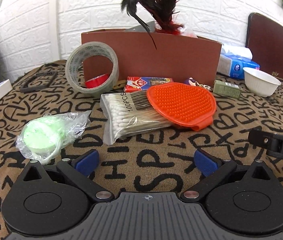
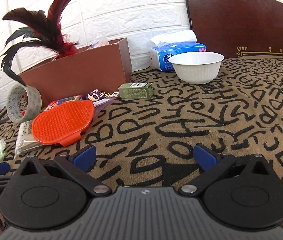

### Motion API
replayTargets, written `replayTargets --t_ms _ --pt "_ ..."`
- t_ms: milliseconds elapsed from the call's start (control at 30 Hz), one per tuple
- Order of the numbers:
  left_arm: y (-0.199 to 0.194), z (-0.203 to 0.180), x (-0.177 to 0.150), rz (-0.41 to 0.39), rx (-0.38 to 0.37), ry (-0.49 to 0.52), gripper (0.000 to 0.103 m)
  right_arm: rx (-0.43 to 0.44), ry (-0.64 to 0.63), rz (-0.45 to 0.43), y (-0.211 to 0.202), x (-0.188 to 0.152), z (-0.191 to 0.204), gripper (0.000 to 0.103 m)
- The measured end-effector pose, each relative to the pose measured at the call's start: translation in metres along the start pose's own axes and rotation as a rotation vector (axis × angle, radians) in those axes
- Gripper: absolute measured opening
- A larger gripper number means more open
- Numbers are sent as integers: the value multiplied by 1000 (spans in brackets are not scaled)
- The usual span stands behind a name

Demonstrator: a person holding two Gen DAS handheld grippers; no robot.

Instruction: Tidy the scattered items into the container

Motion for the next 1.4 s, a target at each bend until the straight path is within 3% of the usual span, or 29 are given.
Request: replayTargets --t_ms 467,967,1100,1267,1400 --pt "-1 2 1 -8 -13 -21 103 5 8 -4 -2 -1 -2 103" --pt "3 -2 2 26 16 24 103 5 14 -6 -3 0 -3 103" --pt "-7 -7 23 46 13 2 91 49 56 -61 -35 18 -5 103" --pt "-59 -41 78 -30 29 12 96 56 35 -156 -102 71 2 103" --pt "-101 -68 92 -74 28 91 98 74 64 -167 -134 83 -9 103"
Point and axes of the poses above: each gripper's, at about its wrist camera, not at the fingertips, and y roughly the way its jaws point, z to its left, x to its top, the point moved 8 cm from there along y, roughly the way its jaws point, and after that the axes turned 12 degrees about -x, right-handed, at the moved point
